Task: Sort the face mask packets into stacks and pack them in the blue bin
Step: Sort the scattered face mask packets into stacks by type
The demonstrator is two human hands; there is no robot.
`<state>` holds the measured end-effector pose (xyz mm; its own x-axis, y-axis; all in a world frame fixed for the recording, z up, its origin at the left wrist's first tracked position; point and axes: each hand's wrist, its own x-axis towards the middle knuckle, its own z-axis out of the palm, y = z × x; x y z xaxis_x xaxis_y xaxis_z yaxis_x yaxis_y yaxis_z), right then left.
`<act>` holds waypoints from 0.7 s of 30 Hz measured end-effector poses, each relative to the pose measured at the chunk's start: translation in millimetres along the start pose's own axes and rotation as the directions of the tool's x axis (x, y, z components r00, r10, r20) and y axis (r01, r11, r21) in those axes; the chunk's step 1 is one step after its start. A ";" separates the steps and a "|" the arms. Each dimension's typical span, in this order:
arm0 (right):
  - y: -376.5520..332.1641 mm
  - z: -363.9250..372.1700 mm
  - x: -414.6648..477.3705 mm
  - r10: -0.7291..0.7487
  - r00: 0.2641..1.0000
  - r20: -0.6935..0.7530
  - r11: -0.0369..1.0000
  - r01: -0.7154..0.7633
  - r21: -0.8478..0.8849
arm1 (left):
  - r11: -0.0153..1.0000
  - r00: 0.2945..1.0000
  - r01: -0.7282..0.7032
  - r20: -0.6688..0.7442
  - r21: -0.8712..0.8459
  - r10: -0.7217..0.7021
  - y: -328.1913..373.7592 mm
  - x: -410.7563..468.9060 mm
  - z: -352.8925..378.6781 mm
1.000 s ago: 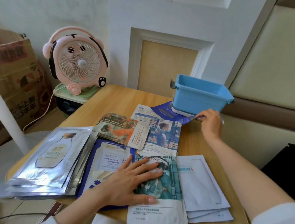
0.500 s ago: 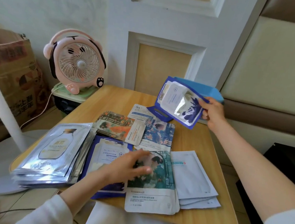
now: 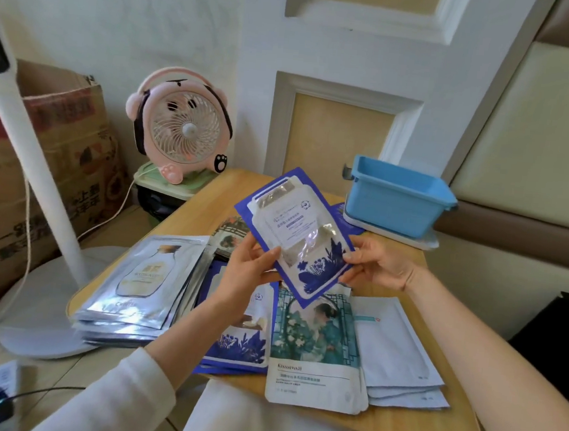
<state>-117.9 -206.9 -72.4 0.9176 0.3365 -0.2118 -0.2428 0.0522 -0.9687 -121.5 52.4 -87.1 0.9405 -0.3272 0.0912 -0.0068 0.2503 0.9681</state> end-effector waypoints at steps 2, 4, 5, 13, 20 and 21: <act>-1.0 2.1 0.3 0.014 1.000 0.017 0.999 -0.013 -0.050 | 1.000 1.000 -0.007 -0.018 0.012 0.007 0.3 -1.0 -2.1; -0.7 2.7 2.1 0.008 1.000 0.007 0.995 -0.008 -0.097 | 1.000 1.000 -0.011 -0.023 0.010 0.012 1.6 -1.6 -3.7; -0.1 2.7 3.6 0.007 1.000 -0.011 0.993 -0.008 -0.116 | 1.000 1.000 -0.011 -0.020 0.008 0.012 2.3 -1.6 -4.4; 1.8 1.8 8.7 0.000 0.998 -0.071 0.993 -0.008 -0.115 | 0.999 1.000 -0.010 -0.012 0.039 0.010 3.2 -2.8 -6.5; -0.4 8.0 9.0 -0.072 0.995 -0.070 0.990 0.064 -0.123 | 0.987 0.993 -0.084 -0.069 0.134 0.093 15.2 -6.5 -4.8; -2.3 9.4 8.3 -0.100 0.993 -0.060 0.988 0.092 -0.123 | 0.978 0.983 -0.119 -0.120 0.171 0.141 19.4 -6.0 -4.6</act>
<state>-112.6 -195.5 -70.7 0.9544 0.2729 -0.1210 -0.1165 -0.0328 -0.9927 -125.8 63.4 -69.9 0.9642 -0.1767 0.1976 -0.1766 0.1278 0.9760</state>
